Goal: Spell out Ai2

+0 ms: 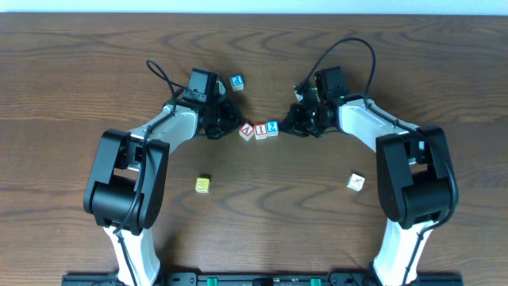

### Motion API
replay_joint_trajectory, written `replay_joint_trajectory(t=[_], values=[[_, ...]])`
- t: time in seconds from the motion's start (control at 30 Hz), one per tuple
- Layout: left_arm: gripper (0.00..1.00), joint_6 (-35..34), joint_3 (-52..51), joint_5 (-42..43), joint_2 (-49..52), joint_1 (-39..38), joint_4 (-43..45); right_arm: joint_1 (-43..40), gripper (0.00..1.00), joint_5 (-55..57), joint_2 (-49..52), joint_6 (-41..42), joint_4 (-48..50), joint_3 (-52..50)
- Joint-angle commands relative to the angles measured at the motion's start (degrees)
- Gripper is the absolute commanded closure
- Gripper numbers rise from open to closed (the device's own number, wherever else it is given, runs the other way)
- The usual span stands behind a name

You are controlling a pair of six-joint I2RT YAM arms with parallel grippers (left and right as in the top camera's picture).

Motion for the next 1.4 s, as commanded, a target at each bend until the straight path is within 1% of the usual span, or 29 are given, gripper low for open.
replay_joint_trajectory(t=[0.0,0.33,0.57,0.77,0.93,1.07,1.23,1.37], values=[[0.94,-0.83,-0.20,-0.39,-1.40,-0.13,0.00,0.70,0.98,-0.26,0.46,0.07,0.13,-0.07],[0.94,-1.22,-0.20,-0.66,-1.40,-0.07,-0.39,0.59,0.99,0.13,0.46,0.09,-0.15,-0.07],[0.94,-1.16,-0.20,-1.57,-1.42,-0.07,-2.67,0.17,0.98,0.20,0.46,-0.46,-2.01,-0.04],[0.94,-0.74,-0.20,-1.92,-1.42,-0.07,-3.10,-0.37,0.99,2.97,0.42,-2.14,-6.75,0.57],[0.94,-0.76,-0.20,-2.73,-1.42,-0.07,-4.66,1.25,0.99,3.56,-0.79,-4.50,-9.27,0.72],[0.94,-0.76,-0.20,-3.34,-1.42,-0.07,-5.84,3.82,0.99,7.50,-2.93,-5.97,-10.91,0.72],[0.94,-0.79,-0.20,-3.41,-1.42,-0.07,-5.88,9.07,0.99,17.33,-8.15,-6.03,-13.20,0.72],[0.94,-1.05,-0.17,-3.37,-1.42,-0.07,-6.19,13.27,0.98,24.00,-9.79,-5.97,-12.98,0.72]])
